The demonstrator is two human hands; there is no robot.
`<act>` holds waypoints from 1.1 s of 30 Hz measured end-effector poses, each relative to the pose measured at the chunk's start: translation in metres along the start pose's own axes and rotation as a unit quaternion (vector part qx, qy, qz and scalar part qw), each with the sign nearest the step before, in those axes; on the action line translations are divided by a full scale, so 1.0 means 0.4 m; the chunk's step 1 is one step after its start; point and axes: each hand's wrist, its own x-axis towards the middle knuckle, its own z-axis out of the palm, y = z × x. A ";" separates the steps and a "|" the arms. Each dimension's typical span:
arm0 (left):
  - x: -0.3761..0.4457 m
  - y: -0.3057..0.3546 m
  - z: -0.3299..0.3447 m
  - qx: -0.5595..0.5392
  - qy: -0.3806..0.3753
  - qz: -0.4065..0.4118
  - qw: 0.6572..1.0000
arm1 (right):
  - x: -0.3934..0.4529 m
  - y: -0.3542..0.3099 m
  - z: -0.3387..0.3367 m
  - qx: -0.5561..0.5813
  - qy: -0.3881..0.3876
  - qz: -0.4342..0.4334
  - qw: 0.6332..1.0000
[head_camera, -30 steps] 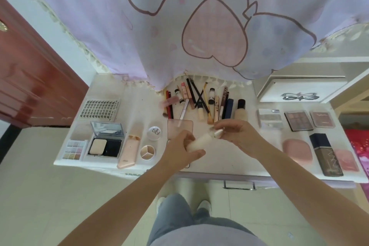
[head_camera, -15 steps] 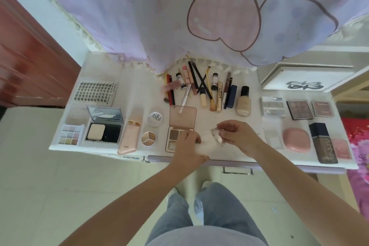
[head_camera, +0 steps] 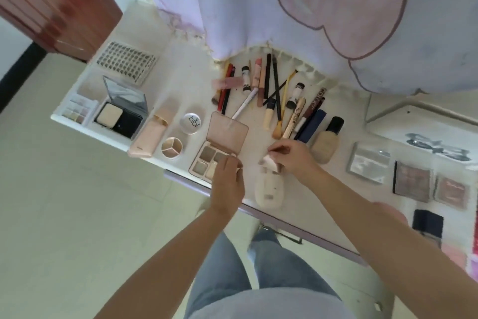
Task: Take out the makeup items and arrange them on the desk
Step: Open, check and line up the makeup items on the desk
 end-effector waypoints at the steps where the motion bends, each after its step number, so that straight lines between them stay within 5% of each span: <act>1: -0.007 0.004 -0.002 0.008 0.013 -0.002 1.000 | 0.001 0.003 -0.002 0.009 -0.007 -0.004 1.000; 6: -0.092 0.039 0.011 0.133 -0.061 0.038 0.989 | 0.004 0.025 -0.001 0.006 -0.006 -0.047 0.999; 12: -0.114 0.086 0.054 0.101 -0.149 -0.122 0.976 | 0.022 0.025 -0.036 -0.035 -0.094 -0.072 0.992; 22: -0.122 0.087 0.025 0.112 -0.121 -0.115 0.980 | 0.042 0.014 -0.030 -0.003 -0.053 -0.092 0.994; 33: -0.114 0.098 0.037 0.176 -0.085 -0.129 0.972 | 0.016 0.037 -0.008 -0.106 -0.032 -0.160 0.981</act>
